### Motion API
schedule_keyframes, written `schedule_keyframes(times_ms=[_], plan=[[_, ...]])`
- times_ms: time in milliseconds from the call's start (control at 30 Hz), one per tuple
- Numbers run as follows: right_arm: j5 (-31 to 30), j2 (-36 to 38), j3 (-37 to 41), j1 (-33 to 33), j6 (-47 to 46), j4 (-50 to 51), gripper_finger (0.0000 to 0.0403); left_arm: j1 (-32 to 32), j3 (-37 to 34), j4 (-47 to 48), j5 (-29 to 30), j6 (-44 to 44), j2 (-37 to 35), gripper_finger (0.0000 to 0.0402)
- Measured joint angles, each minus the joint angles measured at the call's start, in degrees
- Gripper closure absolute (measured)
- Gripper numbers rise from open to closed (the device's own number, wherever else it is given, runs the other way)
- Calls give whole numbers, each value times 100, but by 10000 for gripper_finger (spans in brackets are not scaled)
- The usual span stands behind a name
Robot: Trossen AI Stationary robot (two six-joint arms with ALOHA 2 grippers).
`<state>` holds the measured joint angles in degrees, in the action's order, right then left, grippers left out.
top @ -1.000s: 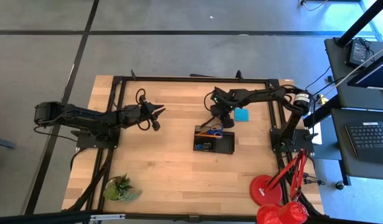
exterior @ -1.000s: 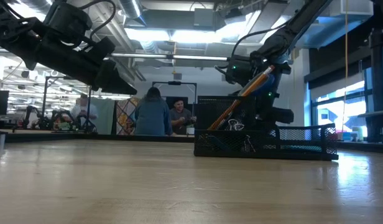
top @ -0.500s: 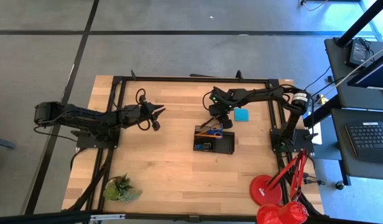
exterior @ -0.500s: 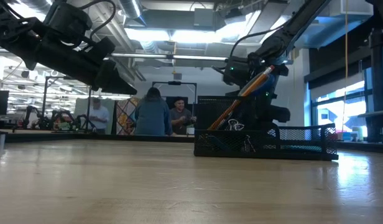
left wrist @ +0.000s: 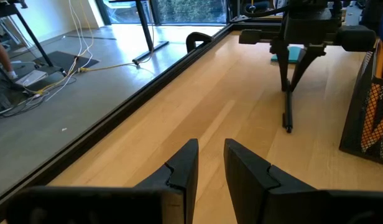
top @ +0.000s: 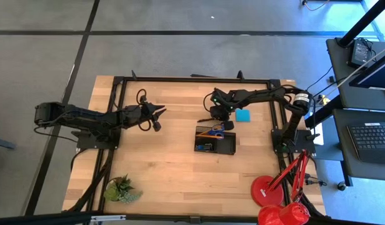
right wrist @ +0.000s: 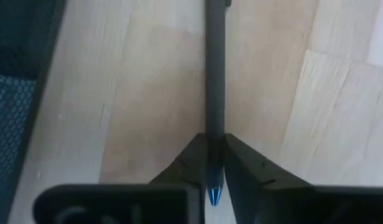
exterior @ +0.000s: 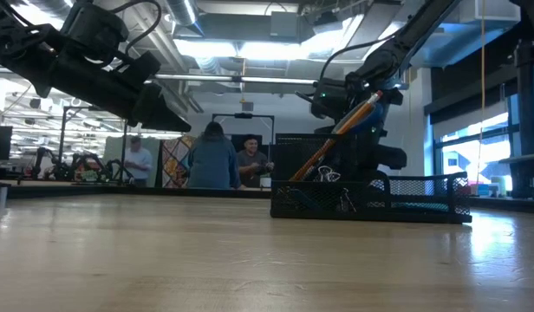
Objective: Pick and place office supplies into organizer
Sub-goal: Put the black pen into the black desk organizer
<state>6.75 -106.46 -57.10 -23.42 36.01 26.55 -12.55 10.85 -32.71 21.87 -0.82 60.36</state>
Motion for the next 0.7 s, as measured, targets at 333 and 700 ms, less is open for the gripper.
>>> schedule_keyframes(times_ms=[333, 700], plan=[[-42, 1, 0, 0, -346, 5, 364, 0, 0, 0, 0, 0, 0, 329], [30, -8, -216, -6, -728, 219, 365, 0, 1, 0, 0, 0, -1, 329]])
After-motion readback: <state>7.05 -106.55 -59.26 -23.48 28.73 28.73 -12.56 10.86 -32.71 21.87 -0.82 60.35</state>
